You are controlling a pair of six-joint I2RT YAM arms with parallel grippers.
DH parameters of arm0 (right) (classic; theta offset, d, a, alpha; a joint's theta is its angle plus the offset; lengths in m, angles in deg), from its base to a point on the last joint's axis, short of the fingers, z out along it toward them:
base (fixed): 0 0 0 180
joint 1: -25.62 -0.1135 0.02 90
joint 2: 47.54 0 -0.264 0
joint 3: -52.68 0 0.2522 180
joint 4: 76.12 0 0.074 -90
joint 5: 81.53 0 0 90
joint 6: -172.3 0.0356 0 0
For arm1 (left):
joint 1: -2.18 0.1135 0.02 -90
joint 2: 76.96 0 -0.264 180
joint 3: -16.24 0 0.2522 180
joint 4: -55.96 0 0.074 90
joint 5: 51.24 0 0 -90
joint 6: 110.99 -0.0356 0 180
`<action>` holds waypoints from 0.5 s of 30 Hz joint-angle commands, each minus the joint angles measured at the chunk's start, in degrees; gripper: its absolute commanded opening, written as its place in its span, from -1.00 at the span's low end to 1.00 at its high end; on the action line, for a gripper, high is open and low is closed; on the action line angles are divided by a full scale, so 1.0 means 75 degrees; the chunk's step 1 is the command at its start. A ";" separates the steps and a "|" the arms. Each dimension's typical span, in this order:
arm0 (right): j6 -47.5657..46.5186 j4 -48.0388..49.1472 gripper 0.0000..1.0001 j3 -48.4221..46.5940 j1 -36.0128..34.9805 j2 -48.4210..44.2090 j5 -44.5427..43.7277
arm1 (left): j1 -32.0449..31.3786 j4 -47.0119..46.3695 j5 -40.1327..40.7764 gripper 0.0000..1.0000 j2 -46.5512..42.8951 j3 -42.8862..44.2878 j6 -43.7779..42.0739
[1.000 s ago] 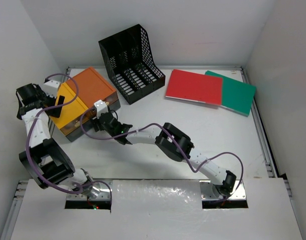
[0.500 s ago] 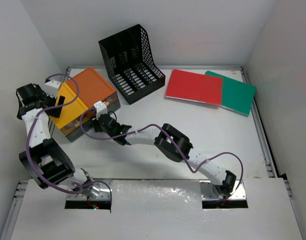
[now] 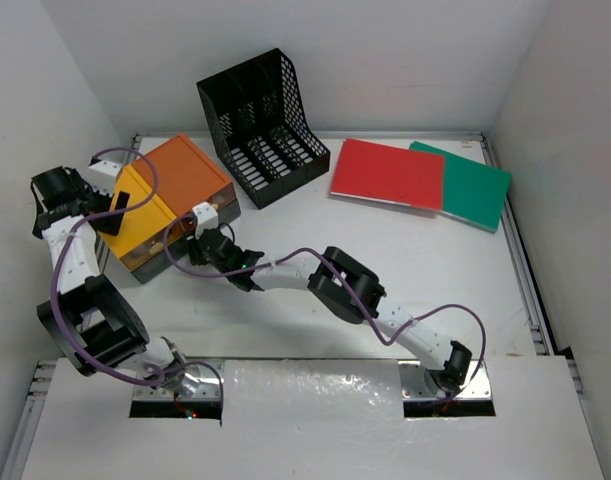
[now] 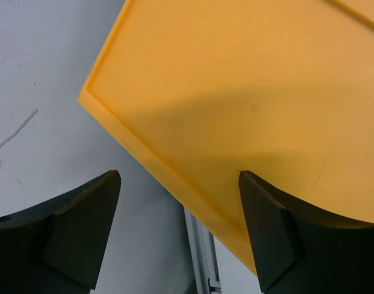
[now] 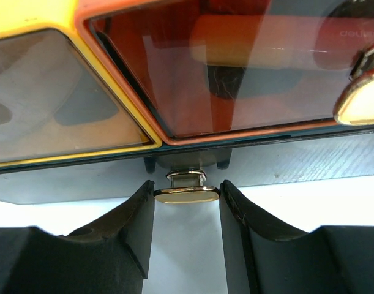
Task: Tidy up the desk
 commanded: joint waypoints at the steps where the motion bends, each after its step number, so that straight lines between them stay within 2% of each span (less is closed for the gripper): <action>1: 0.0292 0.0431 -1.00 0.0491 0.0033 -0.0349 -0.0036 | 0.0107 0.0235 -0.0120 0.53 0.0189 0.0257 -0.0106; 6: 0.0164 0.0885 -1.00 0.1838 -0.0224 -0.1389 -0.0223 | 0.0143 0.0364 -0.0143 0.53 0.0201 0.0258 -0.0106; 8: -0.0164 0.1213 -1.00 0.3077 -0.0457 -0.1998 -0.0457 | 0.0154 0.0435 -0.0131 0.53 0.0213 0.0235 -0.0106; 9: -0.0165 0.1332 -1.00 0.3084 -0.0517 -0.2002 -0.0493 | 0.0154 0.0446 -0.0108 0.53 0.0213 0.0223 -0.0106; 13: 0.0104 0.1941 -1.00 0.5108 -0.0844 -0.3193 -0.0388 | 0.0201 0.0446 0.0021 0.53 0.0248 0.0223 -0.0071; 15: -0.0070 0.2094 -1.00 0.5984 -0.1020 -0.3606 -0.0714 | 0.0259 0.0470 0.0021 0.53 0.0225 0.0211 -0.0083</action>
